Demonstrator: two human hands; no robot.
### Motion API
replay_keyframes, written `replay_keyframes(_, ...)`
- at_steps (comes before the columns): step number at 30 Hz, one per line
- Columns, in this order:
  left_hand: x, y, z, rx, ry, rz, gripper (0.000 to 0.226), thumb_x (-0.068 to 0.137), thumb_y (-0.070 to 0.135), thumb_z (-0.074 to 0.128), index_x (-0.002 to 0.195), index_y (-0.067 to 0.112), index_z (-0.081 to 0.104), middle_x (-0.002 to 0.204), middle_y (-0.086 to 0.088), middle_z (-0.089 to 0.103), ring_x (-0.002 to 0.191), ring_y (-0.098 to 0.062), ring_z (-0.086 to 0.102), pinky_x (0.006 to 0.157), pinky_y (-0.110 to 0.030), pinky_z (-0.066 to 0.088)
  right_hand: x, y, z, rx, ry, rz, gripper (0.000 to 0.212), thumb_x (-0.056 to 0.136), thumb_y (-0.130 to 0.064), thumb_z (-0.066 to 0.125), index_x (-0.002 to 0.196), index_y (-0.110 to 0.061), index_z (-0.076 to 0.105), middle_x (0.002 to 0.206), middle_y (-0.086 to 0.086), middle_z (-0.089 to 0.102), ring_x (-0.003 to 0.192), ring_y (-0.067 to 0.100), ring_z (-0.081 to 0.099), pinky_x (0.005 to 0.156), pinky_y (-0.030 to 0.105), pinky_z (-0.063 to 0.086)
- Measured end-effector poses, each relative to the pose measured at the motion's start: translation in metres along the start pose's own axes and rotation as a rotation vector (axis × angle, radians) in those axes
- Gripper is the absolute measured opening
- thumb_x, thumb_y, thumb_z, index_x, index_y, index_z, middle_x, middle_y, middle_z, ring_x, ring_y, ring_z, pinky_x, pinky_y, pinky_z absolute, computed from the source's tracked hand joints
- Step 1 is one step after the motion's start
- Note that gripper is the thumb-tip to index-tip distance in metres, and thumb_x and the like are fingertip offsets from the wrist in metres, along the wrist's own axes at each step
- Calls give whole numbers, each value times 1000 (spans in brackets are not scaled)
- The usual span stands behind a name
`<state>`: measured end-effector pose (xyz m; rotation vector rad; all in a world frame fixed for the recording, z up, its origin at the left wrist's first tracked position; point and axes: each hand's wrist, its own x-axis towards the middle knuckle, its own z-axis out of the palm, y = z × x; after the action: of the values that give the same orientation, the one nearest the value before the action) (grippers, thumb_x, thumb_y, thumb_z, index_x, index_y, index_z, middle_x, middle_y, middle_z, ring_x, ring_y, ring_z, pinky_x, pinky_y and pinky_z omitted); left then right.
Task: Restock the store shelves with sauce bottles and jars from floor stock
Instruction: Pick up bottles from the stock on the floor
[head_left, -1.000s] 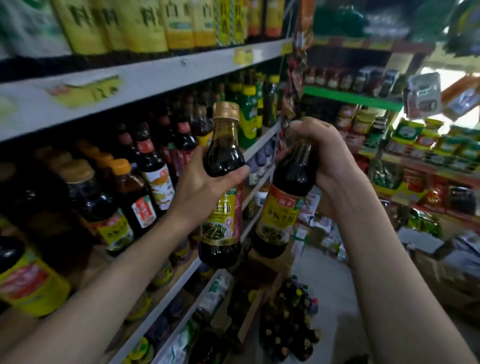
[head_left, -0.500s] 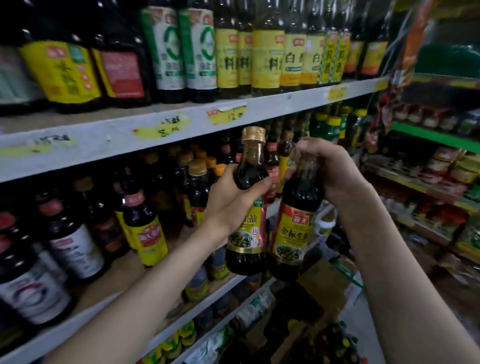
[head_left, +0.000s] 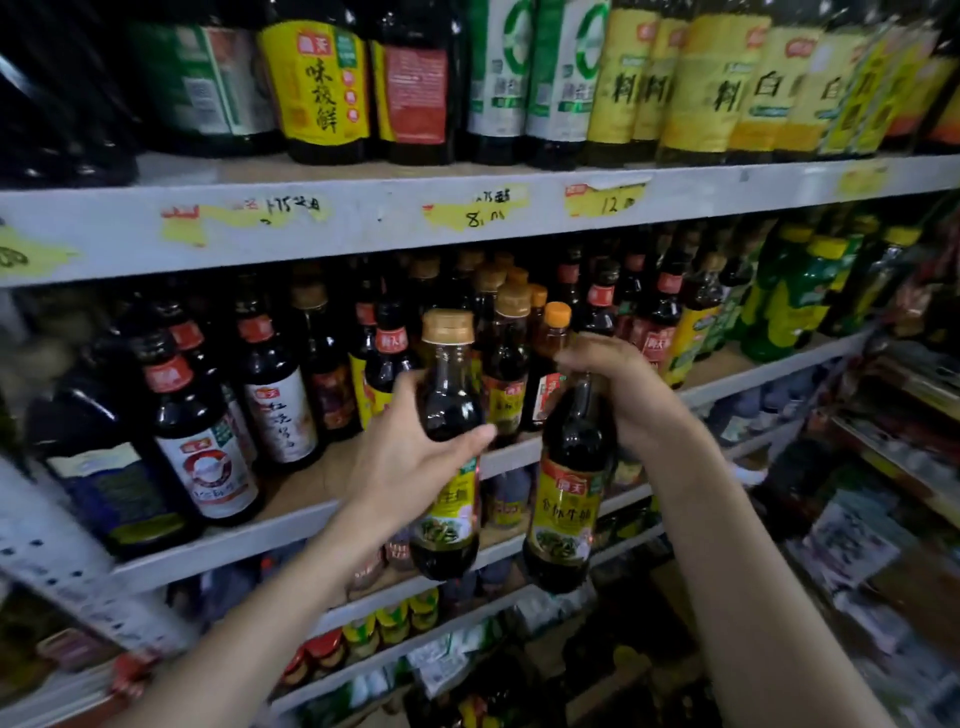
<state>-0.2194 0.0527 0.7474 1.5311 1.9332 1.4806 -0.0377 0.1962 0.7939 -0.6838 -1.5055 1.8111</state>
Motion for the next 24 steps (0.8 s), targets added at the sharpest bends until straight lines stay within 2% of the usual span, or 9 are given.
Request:
replay_keyframes(2, -1, -10, -22, 42, 57, -15, 69, 64, 77, 66, 117, 38, 43, 95, 27, 65, 88, 12, 60, 67, -14, 46, 6, 6, 16, 9, -38, 13, 15, 73, -11, 67, 71, -7, 54, 65, 7, 51, 51, 31, 64, 51, 30, 51)
replay_keyframes(5, 1, -20, -48, 87, 90, -41, 60, 69, 66, 71, 114, 39, 42, 99, 23, 63, 91, 9, 58, 71, -20, 47, 12, 13, 43, -17, -61, 3, 23, 73, -12, 68, 65, -14, 46, 62, 8, 45, 52, 32, 64, 59, 35, 51)
replay_keyframes(7, -2, -27, -59, 112, 126, -52, 57, 69, 66, 70, 112, 41, 41, 96, 26, 62, 88, 14, 55, 68, -17, 44, 15, 19, 56, -45, -74, 2, 25, 71, -15, 70, 69, -13, 46, 65, 11, 45, 54, 32, 65, 61, 35, 50)
replay_keyframes(9, -8, -36, -68, 124, 176, -80, 54, 69, 67, 69, 108, 43, 40, 93, 27, 61, 85, 15, 53, 64, -17, 41, 14, 23, 65, -67, -83, 17, 26, 69, -16, 71, 70, -12, 45, 62, 9, 45, 54, 32, 65, 56, 30, 50)
replay_keyframes(12, -16, -49, -77, 121, 225, -126, 57, 68, 68, 68, 110, 37, 43, 94, 22, 62, 87, 6, 57, 66, -22, 44, 11, 28, 72, -84, -67, 50, 19, 68, -18, 72, 65, -13, 53, 60, 7, 53, 56, 32, 66, 56, 30, 50)
replay_keyframes(14, -22, -54, -80, 133, 234, -134, 62, 66, 70, 66, 113, 35, 44, 95, 23, 61, 86, 9, 56, 64, -18, 42, 7, 30, 75, -86, -58, 62, 14, 68, -17, 71, 60, -18, 60, 58, 4, 55, 55, 31, 65, 56, 30, 50)
replay_keyframes(18, -30, -63, -79, 158, 248, -160, 61, 64, 74, 63, 107, 36, 42, 90, 23, 60, 81, 9, 55, 59, -16, 40, 1, 37, 75, -119, -24, 54, 15, 67, -19, 72, 65, -16, 58, 56, 3, 57, 56, 30, 65, 60, 32, 50)
replay_keyframes(21, -34, -67, -74, 180, 235, -178, 57, 68, 70, 67, 108, 40, 40, 89, 27, 58, 79, 12, 53, 58, -14, 39, -2, 41, 73, -144, -31, 34, 20, 68, -20, 72, 54, -26, 59, 54, 3, 59, 59, 28, 65, 60, 29, 48)
replay_keyframes(24, -35, -68, -66, 194, 204, -190, 56, 69, 67, 70, 106, 37, 40, 88, 23, 60, 79, 7, 57, 58, -19, 44, -5, 46, 68, -137, -60, 10, 21, 68, -18, 70, 51, -25, 59, 55, 3, 62, 60, 25, 65, 58, 24, 50)
